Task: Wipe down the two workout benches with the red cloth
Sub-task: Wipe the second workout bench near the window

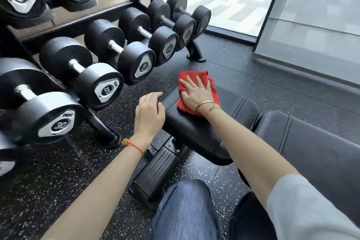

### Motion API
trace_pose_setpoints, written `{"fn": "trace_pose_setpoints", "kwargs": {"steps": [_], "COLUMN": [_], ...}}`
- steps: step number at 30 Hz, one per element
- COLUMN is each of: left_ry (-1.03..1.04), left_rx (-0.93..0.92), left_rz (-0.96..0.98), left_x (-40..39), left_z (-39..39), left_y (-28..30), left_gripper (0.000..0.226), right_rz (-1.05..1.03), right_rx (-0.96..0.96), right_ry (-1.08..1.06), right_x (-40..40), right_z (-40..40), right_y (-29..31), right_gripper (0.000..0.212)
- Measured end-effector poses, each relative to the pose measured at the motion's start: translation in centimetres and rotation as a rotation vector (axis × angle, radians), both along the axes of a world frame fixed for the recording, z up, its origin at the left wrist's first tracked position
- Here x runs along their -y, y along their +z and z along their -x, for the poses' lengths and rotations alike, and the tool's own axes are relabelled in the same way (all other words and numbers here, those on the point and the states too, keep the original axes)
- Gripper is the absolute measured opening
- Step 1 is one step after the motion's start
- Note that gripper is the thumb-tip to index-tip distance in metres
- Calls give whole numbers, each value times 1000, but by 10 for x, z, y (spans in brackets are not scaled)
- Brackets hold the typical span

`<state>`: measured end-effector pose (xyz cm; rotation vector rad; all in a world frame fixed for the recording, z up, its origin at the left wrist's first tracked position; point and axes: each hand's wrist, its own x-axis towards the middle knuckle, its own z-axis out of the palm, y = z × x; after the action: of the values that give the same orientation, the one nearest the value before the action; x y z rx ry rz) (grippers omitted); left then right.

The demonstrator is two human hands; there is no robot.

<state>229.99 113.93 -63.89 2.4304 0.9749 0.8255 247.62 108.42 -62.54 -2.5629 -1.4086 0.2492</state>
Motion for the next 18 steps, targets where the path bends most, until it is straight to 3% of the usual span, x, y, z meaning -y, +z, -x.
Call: {"fn": "trace_pose_setpoints", "kwargs": {"steps": [5,8,12,18], "left_ry": [24,0,-52,-129], "left_rx": [9,14,-14,-58], "left_rz": [6,-12,-25,-31], "left_x": [-2,8,24,52], "left_z": [2,-10,-31,-65], "left_y": [4,5,2,1], "left_gripper": [35,35,35,35], "right_rz": [-50,-58,-46,-4], "right_rx": [110,175,169,97], "right_ry": [273,303,66,-229], "right_x": [22,66,111,89], "right_z": [58,66,28,-20], "right_y": [-10,-17,-16,-2], "right_gripper": [58,65,61,58]}}
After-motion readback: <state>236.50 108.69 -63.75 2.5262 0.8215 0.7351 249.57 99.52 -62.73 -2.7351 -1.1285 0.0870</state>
